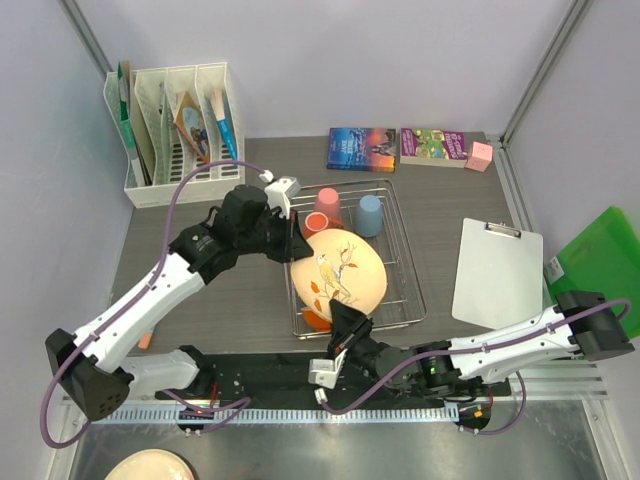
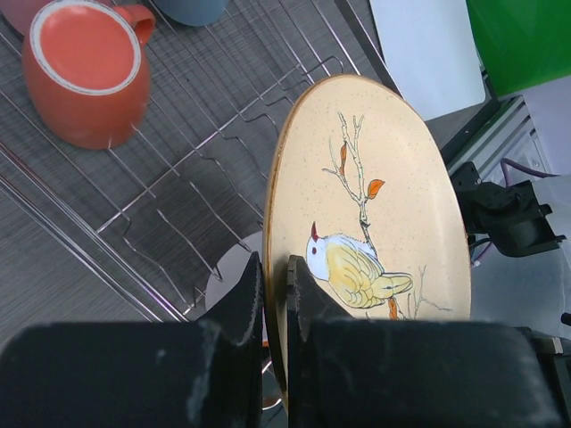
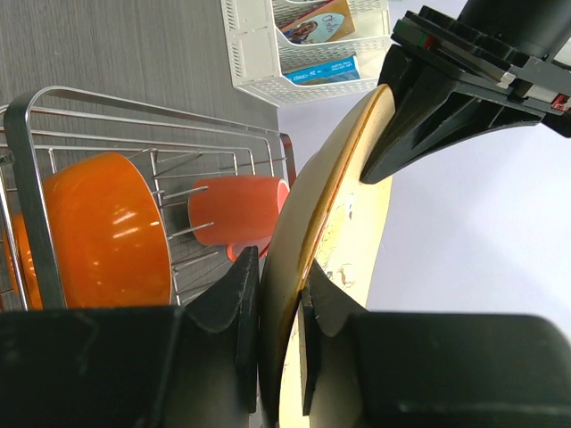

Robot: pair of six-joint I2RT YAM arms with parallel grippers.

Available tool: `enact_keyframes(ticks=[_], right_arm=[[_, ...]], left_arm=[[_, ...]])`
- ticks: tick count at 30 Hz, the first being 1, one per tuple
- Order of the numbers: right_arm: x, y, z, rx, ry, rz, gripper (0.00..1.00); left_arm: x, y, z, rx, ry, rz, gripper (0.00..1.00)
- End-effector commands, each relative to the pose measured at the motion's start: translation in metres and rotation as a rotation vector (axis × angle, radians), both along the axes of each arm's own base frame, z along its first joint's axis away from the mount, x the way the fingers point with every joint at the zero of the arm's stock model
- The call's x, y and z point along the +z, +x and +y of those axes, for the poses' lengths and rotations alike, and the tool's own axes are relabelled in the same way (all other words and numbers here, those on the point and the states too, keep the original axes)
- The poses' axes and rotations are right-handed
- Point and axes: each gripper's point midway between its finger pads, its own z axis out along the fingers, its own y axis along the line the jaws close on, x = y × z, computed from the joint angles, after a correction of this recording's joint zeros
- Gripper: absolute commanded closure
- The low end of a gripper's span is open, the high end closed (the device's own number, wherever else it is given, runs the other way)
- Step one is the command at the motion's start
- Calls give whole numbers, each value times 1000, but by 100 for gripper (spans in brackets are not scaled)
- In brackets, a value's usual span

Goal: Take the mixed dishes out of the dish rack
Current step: Place the plate at the center of the board.

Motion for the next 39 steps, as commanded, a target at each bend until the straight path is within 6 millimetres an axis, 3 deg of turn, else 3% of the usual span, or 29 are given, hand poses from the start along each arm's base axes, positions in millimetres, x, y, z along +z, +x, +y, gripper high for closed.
enact_keyframes(ticks=[1,10,12,16,18,19,22,25,27,29,30,31,32,37,39], right_arm=[[49,0,4,-5,152,-39,97],[46,4,-2,-46,127,-69,90],[48,5,-4,-49,131,-72,99],[54,4,-7,-37,132,-72,99],[57,5,-8,-43,130,-79,99],[58,5,-8,-44,126,-87,99],[61,6,-9,-45,124,-96,99],[62,5,-10,-45,118,-103,99],[63,6,-11,-46,120,-105,99],[63,6,-11,-44,122,-105,99],[64,5,-10,-42,129,-106,99],[64,5,-10,-42,129,-105,99],[63,5,-10,-45,130,-103,99],[60,6,-11,-53,141,-95,99],[58,7,-11,-62,156,-84,89]], left_arm=[[-8,-7,-1,-58,21,-37,100],[13,-22,-25,-127,-173,2,100],[13,-27,-29,-149,-200,26,100],[7,-30,-34,-165,-196,91,100],[0,-35,-36,-194,-179,134,91],[-1,-36,-37,-208,-180,144,79],[3,-43,-39,-246,-201,155,54],[8,-44,-38,-248,-210,129,45],[8,-45,-37,-253,-212,128,45],[8,-45,-38,-257,-215,130,58],[5,-43,-38,-247,-210,136,69],[4,-43,-39,-244,-210,137,93],[3,-42,-40,-241,-212,140,100],[14,-42,-44,-252,-277,111,100],[18,-41,-43,-238,-294,92,100]])
